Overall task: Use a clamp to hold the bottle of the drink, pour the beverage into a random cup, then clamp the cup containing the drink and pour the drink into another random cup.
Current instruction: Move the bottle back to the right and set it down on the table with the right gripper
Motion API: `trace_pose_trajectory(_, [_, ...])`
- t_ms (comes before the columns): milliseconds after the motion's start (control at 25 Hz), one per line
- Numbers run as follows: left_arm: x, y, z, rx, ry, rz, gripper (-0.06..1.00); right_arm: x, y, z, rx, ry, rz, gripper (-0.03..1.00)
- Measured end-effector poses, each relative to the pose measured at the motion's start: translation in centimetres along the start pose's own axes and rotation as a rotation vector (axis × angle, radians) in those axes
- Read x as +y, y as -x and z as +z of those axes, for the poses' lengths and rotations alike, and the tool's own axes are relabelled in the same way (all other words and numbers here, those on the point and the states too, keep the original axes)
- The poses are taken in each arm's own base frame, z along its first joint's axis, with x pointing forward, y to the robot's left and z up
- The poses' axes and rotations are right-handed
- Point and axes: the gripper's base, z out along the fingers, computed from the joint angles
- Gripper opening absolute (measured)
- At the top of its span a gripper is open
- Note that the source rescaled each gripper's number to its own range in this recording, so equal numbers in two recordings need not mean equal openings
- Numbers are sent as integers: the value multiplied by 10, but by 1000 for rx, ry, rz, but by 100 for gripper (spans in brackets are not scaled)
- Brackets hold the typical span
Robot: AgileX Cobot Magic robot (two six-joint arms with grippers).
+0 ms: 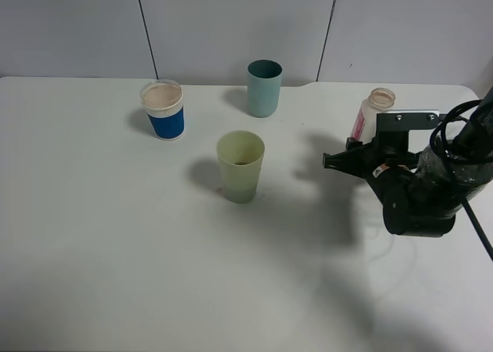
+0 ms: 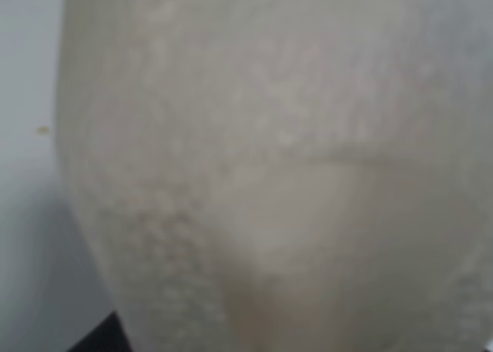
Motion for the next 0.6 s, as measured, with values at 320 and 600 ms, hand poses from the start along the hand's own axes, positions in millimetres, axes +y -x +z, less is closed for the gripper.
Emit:
trace_pose_trajectory(320, [0,0,0,0,0,0,100,0,0,0,-6,-1,58,0])
trace_pose_trajectory(600, [0,0,0,0,0,0,100,0,1,0,-17,-2,80,0])
